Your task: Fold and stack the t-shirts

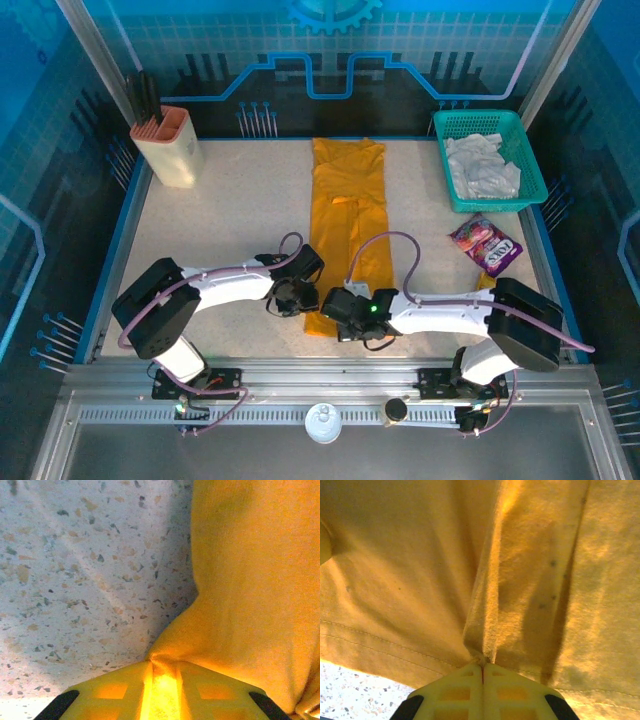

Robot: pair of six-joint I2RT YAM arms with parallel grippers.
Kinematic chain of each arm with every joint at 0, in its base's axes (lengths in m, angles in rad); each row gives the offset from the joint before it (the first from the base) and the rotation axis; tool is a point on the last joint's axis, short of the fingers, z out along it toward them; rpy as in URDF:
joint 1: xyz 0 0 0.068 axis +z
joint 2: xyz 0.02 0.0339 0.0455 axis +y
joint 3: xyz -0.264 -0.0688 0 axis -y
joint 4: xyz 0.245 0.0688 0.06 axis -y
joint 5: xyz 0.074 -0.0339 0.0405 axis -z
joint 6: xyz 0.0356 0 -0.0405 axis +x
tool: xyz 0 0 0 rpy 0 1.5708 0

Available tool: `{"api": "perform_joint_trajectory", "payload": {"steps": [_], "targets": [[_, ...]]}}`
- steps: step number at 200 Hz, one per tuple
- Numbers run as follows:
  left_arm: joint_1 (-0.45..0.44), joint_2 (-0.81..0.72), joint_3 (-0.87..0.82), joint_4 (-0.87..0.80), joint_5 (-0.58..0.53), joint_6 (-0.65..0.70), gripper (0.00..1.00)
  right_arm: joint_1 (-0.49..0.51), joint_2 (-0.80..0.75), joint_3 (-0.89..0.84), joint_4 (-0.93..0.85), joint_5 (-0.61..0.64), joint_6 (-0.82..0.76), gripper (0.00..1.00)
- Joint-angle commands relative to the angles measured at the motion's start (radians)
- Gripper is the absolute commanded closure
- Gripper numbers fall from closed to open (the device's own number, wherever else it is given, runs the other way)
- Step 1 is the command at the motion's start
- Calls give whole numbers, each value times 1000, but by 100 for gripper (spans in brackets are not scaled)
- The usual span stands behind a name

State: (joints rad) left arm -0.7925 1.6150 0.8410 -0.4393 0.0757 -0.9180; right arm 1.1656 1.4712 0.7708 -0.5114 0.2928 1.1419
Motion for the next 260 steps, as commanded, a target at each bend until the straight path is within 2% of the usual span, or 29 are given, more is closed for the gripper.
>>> {"api": "perform_joint_trajectory", "payload": {"steps": [1, 29, 57, 82, 97, 106, 116, 128, 139, 151, 163, 179, 194, 210, 221, 246, 260], "targets": [[-12, 5, -22, -74, -11, -19, 78, -14, -32, -8, -43, 44, 30, 90], [-23, -39, 4, -120, -27, -11, 77, -17, -74, 38, -65, 71, -74, 77], [-30, -115, 77, -197, -81, 17, 71, -22, -190, 94, -151, 172, -307, 65], [-30, -196, 124, -206, -139, 67, 56, -55, -366, 104, -194, 245, -628, 57], [-30, -248, 137, -169, -179, 121, 45, -90, -492, 65, -147, 237, -855, 48], [-31, -276, 145, -146, -207, 163, 39, -119, -565, 23, -96, 195, -1017, 44], [-30, -305, 155, -115, -245, 224, 32, -143, -642, -30, -56, 77, -1242, 41], [-30, -338, 163, -58, -289, 322, 23, -146, -710, -74, -58, 20, -1450, 35], [-30, -371, 161, 16, -326, 446, 16, -167, -745, -100, -76, -22, -1592, 35], [-30, -404, 147, 115, -355, 589, 1, -210, -736, -76, -158, -104, -1679, 35], [-27, -427, 125, 227, -350, 752, 1, -248, -697, -39, -271, -175, -1743, 35], [-15, -432, 101, 336, -352, 933, 1, -245, -640, -33, -392, -221, -1847, 34], [-8, -436, 68, 389, -249, 1161, 1, -237, -593, -66, -454, -226, -1909, 34], [-9, -469, 28, 356, -106, 1366, 1, -234, -554, -106, -443, -219, -1917, 34], [-8, -500, 12, 301, -54, 1464, 1, -234, -538, -123, -422, -222, -1914, 34], [-11, -539, 4, 63, -7, 1687, 5, -238, -506, -152, -356, -218, -1893, 34], [-22, -531, 10, -58, -60, 1741, 7, -248, -466, -158, -332, -209, -1882, 34]]}}
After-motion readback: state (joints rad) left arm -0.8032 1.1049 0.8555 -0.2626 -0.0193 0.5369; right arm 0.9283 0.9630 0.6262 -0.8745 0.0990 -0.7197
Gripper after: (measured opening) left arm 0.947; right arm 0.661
